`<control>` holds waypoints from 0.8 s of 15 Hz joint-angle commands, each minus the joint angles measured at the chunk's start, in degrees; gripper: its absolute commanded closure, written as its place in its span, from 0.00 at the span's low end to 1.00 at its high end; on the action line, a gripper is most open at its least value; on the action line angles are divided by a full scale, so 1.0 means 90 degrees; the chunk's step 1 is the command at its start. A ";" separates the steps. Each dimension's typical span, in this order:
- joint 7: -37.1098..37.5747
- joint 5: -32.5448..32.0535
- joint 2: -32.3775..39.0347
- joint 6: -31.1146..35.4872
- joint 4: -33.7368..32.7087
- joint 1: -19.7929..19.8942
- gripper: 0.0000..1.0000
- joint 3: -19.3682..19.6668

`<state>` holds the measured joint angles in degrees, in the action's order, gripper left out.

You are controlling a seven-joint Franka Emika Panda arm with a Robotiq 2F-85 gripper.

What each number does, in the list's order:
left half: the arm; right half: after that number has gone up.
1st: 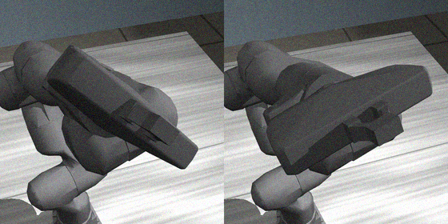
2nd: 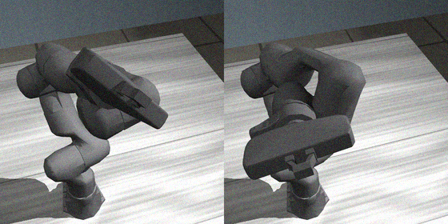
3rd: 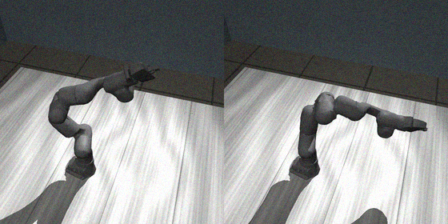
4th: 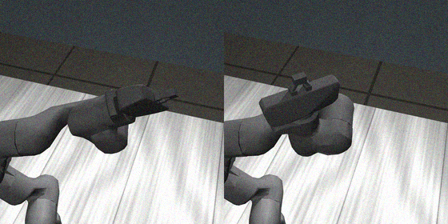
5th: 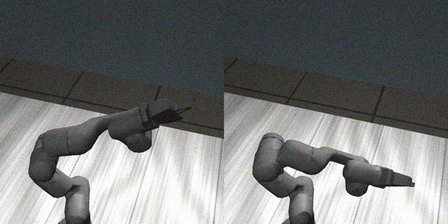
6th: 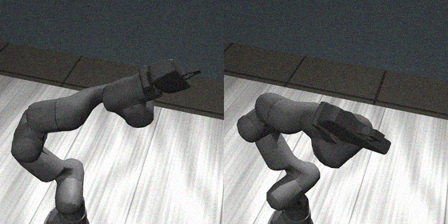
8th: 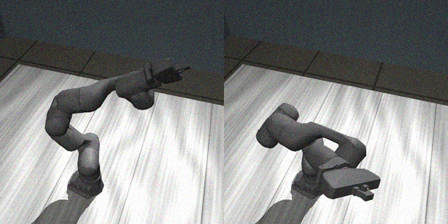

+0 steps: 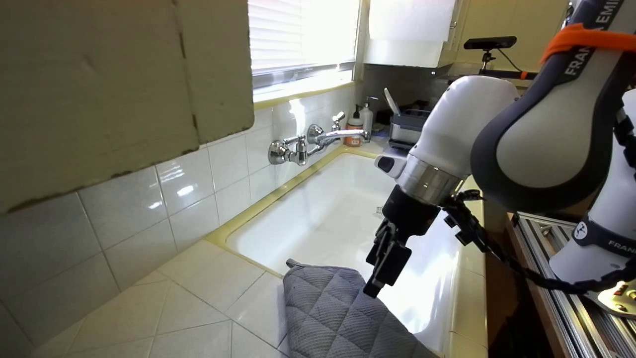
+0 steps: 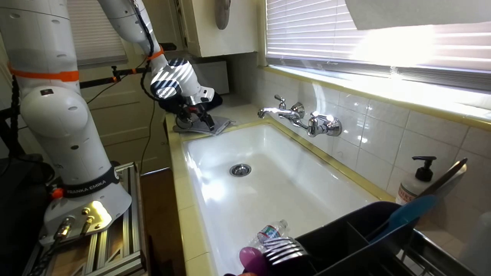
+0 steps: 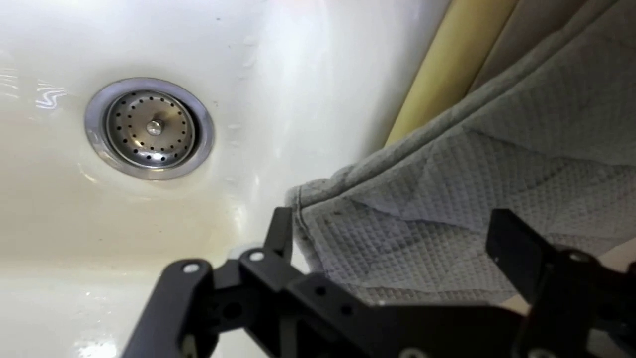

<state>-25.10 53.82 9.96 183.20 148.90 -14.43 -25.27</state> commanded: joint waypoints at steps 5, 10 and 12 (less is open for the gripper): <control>-0.0652 0.0994 0.0137 -0.0155 -0.0670 0.0909 0.00 -0.0854; -0.0432 0.1455 -0.0067 -0.0467 -0.0342 0.1145 0.00 -0.0904; -0.0571 0.1234 -0.0085 -0.1153 -0.0210 0.1236 0.00 -0.0836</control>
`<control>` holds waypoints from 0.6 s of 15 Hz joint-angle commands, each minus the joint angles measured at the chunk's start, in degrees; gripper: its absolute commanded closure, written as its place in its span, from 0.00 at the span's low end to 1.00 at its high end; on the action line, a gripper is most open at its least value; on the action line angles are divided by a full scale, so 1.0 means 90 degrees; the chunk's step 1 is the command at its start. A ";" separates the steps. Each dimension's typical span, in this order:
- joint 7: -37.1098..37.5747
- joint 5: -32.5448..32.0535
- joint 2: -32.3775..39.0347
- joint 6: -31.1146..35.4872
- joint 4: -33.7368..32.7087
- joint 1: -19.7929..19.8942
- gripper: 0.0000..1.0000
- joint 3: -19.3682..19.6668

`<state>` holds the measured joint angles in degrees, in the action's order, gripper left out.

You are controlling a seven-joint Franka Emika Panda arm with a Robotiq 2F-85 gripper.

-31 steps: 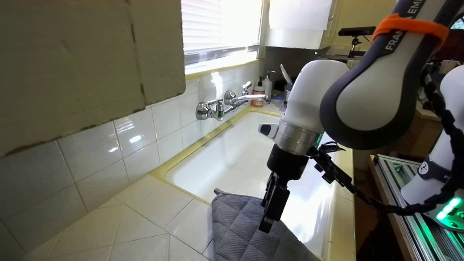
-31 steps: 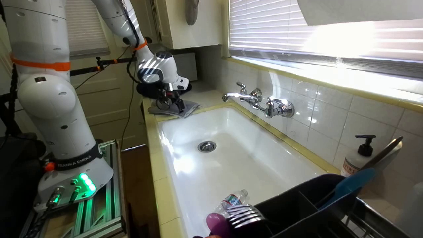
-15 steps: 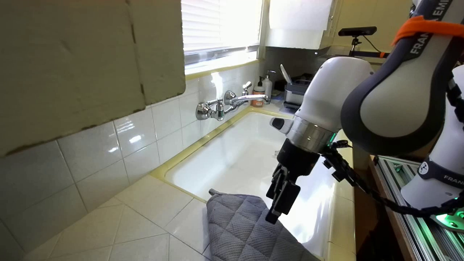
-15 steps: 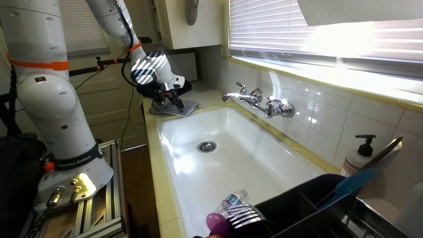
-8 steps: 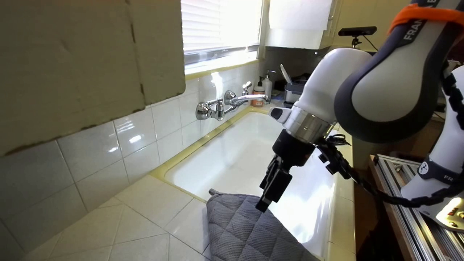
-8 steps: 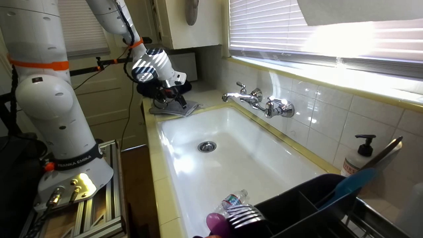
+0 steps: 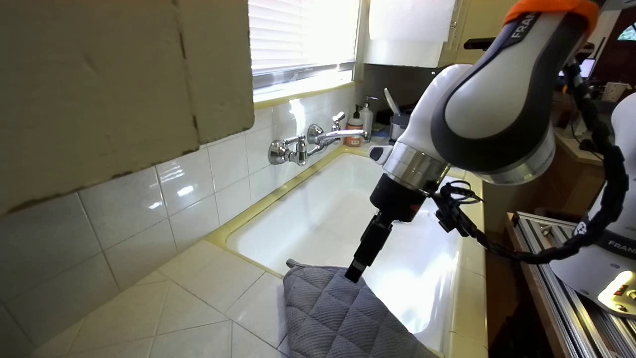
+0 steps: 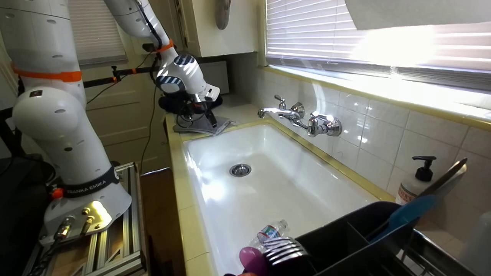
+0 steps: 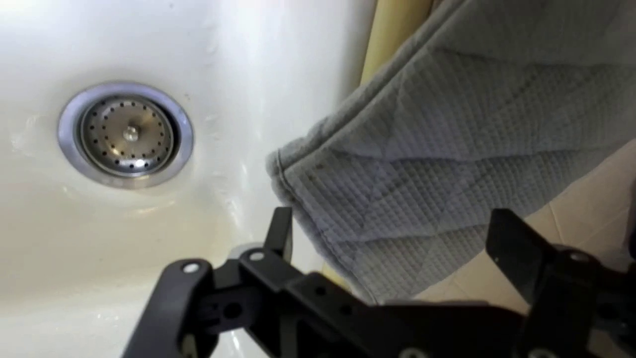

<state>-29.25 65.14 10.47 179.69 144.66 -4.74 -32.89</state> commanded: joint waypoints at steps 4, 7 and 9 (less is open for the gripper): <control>-0.0069 -0.0006 -0.0001 -0.0546 0.0145 0.0107 0.00 0.0031; 0.0005 0.0016 0.0040 -0.0537 0.0138 0.0097 0.00 0.0040; -0.0054 0.0188 0.0130 -0.0630 0.0051 0.0157 0.00 0.0000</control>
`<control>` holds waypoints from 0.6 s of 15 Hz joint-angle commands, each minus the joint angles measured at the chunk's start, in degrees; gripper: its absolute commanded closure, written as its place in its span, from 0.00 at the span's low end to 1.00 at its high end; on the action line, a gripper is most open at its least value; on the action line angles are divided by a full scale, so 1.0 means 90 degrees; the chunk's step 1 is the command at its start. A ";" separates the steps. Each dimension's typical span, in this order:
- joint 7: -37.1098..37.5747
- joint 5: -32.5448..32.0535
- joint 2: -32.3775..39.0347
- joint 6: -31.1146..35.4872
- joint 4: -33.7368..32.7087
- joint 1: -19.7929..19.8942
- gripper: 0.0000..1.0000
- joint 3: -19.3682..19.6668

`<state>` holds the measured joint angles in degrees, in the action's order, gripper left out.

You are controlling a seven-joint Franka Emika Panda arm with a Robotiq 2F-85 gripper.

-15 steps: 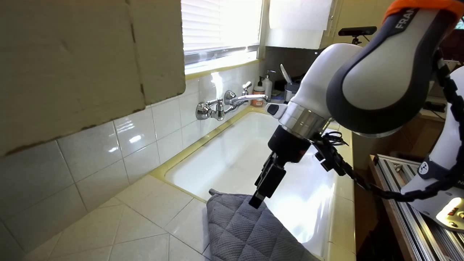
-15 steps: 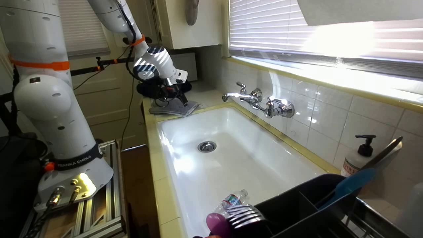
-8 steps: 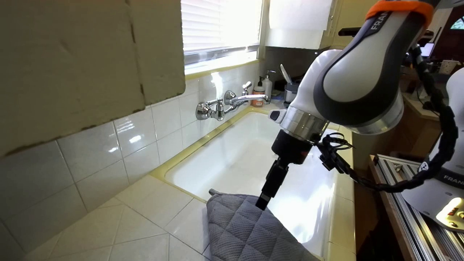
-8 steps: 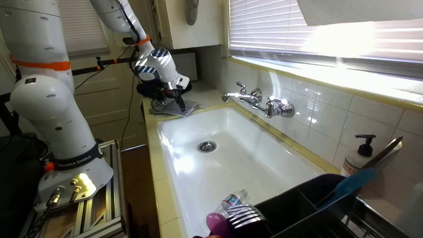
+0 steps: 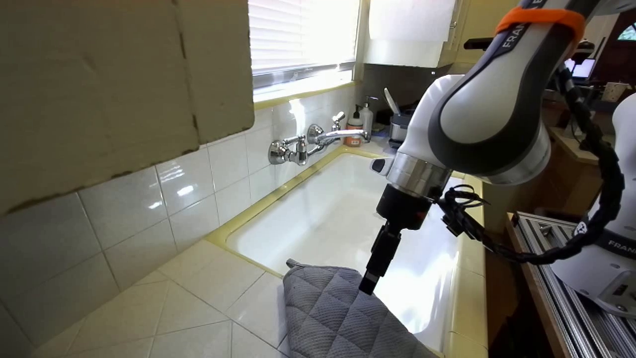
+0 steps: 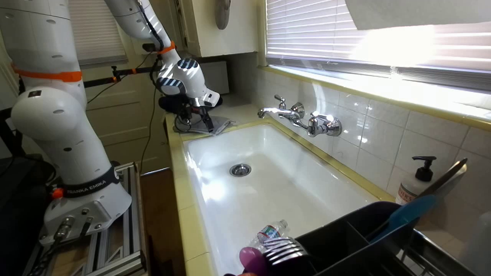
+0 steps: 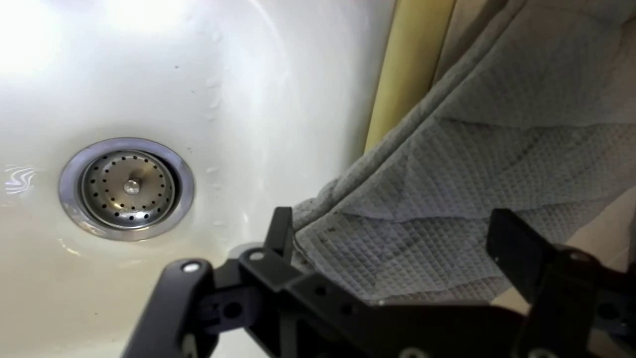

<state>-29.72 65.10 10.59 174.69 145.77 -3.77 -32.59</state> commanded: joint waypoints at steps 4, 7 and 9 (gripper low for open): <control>-0.0233 0.0688 0.0251 -0.0169 -0.0243 0.0196 0.00 -0.0140; -0.0511 0.1128 0.0367 -0.0147 -0.0429 0.0276 0.00 -0.0217; -0.0680 0.1376 0.0476 -0.0199 -0.0544 0.0316 0.00 -0.0241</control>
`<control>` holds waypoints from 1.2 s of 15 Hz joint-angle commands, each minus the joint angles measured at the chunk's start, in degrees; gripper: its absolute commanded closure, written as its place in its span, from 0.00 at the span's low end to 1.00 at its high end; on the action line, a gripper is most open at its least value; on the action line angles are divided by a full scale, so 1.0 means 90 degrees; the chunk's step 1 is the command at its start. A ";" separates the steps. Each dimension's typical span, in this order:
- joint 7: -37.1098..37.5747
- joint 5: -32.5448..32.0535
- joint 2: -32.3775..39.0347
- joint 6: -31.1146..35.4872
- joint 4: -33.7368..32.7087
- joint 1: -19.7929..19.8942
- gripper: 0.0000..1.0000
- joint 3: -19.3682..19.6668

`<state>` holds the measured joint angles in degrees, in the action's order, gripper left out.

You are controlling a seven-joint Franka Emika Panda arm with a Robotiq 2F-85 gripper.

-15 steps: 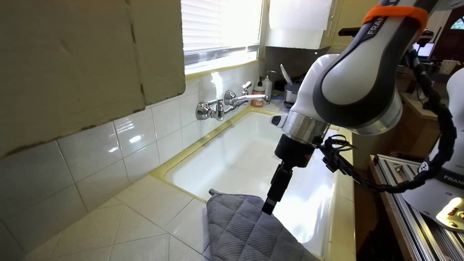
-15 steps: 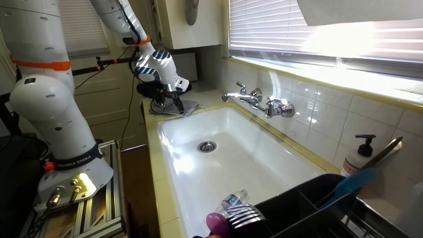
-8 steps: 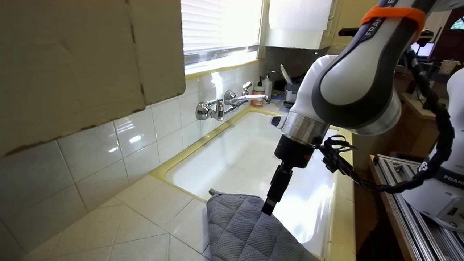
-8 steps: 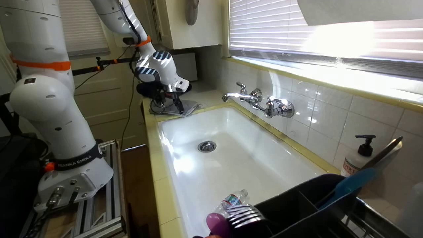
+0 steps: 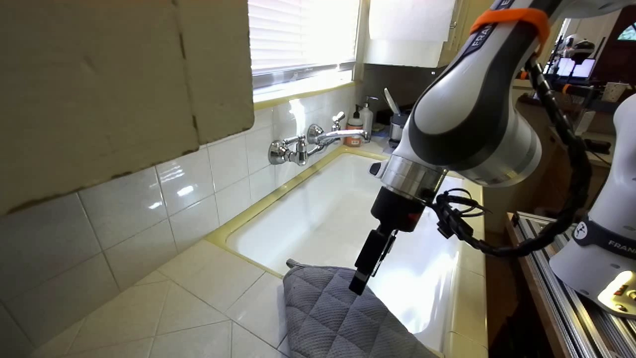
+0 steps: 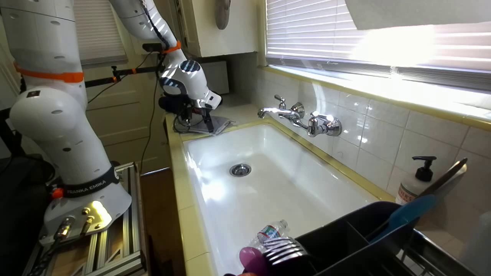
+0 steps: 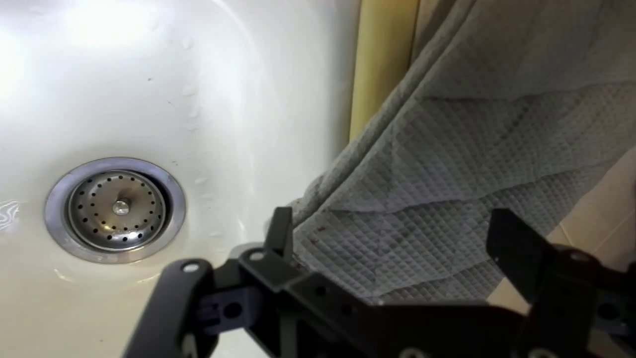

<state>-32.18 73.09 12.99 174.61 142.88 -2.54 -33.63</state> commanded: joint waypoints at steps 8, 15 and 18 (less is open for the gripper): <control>-0.0508 0.0802 0.0434 -0.0335 -0.0209 0.0239 0.00 -0.0084; -0.0809 0.0898 0.0732 -0.0271 -0.0424 0.0323 0.25 -0.0092; -0.0969 0.0947 0.0841 -0.0284 -0.0530 0.0384 0.38 -0.0077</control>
<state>-37.68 79.29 18.91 172.78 139.58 -0.24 -33.98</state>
